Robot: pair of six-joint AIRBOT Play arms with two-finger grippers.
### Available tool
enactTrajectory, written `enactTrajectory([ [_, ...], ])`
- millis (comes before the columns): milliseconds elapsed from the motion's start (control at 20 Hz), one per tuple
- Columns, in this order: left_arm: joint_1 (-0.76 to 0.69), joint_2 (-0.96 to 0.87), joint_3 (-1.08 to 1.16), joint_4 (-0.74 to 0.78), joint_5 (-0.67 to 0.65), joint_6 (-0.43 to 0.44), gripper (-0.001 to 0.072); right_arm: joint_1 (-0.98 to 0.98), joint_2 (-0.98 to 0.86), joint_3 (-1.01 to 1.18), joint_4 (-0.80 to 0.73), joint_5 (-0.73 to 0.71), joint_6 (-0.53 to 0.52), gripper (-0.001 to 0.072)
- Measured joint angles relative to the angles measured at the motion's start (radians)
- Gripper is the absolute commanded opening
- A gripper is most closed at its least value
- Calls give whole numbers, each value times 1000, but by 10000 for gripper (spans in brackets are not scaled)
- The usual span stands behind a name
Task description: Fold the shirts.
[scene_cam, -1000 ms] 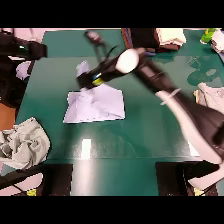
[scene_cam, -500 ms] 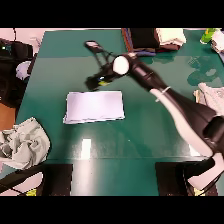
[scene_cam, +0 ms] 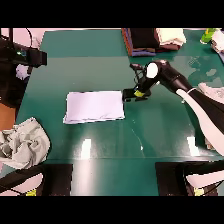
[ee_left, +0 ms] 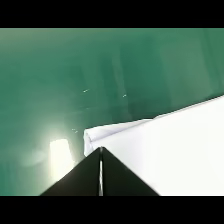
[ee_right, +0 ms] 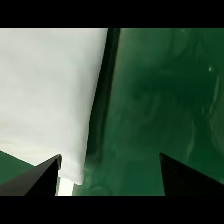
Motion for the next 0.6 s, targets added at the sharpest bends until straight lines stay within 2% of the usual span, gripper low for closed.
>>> enactTrajectory([
  [200,-3,-3,-4,-4,-17,2,24,35,-62,-23,56,-77,45,690],
  [300,-4,-3,-5,-5,-23,2,23,48,-85,-27,89,-127,58,625],
  [400,-5,-3,-5,-7,-29,2,23,59,-101,-29,125,-173,66,600],
  [500,-5,-3,-5,-7,-32,2,23,63,-114,-30,142,-201,69,338],
  [600,-5,-3,-5,-14,-34,2,23,68,-122,-32,145,-222,56,21],
])
